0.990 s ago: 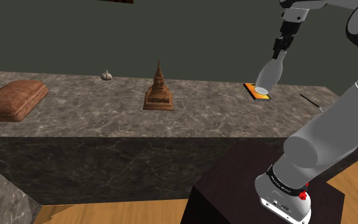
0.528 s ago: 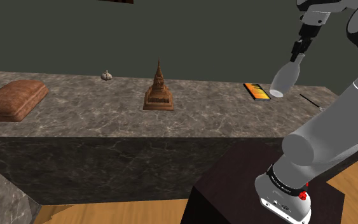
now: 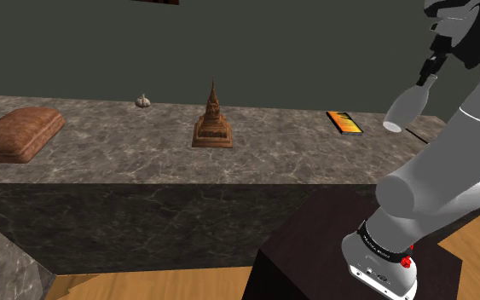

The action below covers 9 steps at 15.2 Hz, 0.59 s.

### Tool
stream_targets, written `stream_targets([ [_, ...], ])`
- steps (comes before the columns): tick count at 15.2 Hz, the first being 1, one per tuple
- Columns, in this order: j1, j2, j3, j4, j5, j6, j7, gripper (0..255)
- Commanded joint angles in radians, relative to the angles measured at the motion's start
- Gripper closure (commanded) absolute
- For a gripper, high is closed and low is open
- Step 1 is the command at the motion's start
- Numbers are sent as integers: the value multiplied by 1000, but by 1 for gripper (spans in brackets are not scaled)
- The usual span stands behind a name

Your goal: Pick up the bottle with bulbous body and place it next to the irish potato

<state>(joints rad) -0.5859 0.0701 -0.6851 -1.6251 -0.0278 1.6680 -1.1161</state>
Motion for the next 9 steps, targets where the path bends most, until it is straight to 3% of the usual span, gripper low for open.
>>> stream_targets([
  [1, -33, 36, -23, 29, 24, 2, -60, 255],
  [9, -236, 253, -82, 255, 178, -51, -303, 255],
])
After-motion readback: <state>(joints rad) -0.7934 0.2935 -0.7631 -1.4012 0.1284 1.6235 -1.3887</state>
